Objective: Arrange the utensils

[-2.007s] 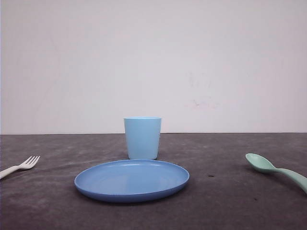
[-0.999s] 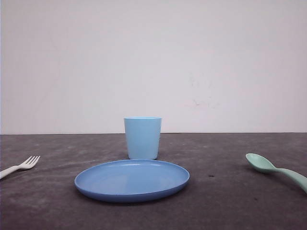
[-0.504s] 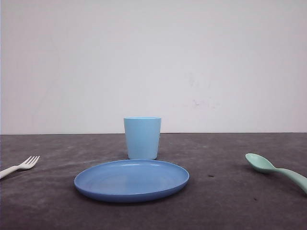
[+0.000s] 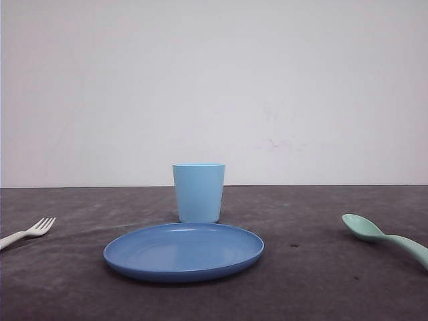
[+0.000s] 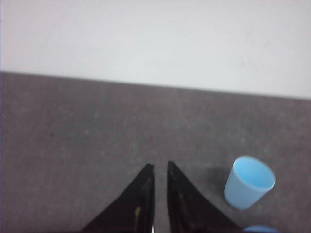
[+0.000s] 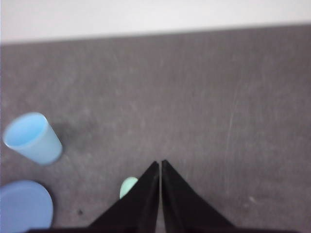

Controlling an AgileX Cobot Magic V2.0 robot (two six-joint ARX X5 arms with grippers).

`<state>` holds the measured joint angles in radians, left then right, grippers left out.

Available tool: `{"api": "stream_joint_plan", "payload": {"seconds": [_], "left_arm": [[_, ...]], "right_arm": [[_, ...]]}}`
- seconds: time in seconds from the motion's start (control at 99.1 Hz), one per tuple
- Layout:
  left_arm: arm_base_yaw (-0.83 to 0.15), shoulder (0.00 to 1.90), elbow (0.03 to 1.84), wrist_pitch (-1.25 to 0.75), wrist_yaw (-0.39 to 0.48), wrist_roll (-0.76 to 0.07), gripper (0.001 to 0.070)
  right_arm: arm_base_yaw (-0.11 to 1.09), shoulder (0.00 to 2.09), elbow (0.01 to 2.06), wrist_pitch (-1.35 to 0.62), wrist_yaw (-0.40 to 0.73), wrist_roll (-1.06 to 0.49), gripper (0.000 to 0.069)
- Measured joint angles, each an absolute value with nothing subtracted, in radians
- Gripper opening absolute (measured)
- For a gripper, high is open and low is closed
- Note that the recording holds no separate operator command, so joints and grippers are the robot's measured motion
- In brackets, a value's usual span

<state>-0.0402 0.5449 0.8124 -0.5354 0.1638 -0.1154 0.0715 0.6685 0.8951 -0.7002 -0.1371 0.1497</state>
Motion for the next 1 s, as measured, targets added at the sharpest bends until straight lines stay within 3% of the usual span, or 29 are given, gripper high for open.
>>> {"api": "stream_joint_plan", "payload": {"seconds": [0.282,0.635,0.696,0.726,0.888,0.999], "left_arm": [[-0.096,0.719,0.812,-0.55,0.156,-0.069,0.0024],[-0.097,0.745,0.812,-0.565,0.132,-0.044,0.0033],[-0.097,0.745,0.812,-0.568,0.132,-0.044,0.0076],[-0.097,0.745,0.812,-0.569,0.132,-0.044,0.0118],[-0.097,0.746,0.812,-0.569,0.132,-0.044,0.0441],[-0.097,0.75,0.812,-0.574,0.132,-0.045,0.0513]], "right_arm": [[0.104,0.818,0.895,-0.731,-0.084,0.124,0.0008],[0.11,0.853,0.895,-0.773,-0.05,0.101,0.0021],[0.11,0.853,0.895,-0.773,-0.049,0.1,0.008],[0.11,0.853,0.895,-0.774,-0.05,0.1,0.0143],[0.11,0.853,0.895,-0.774,-0.049,0.101,0.0473],[0.11,0.853,0.895,-0.774,-0.049,0.1,0.0615]]}}
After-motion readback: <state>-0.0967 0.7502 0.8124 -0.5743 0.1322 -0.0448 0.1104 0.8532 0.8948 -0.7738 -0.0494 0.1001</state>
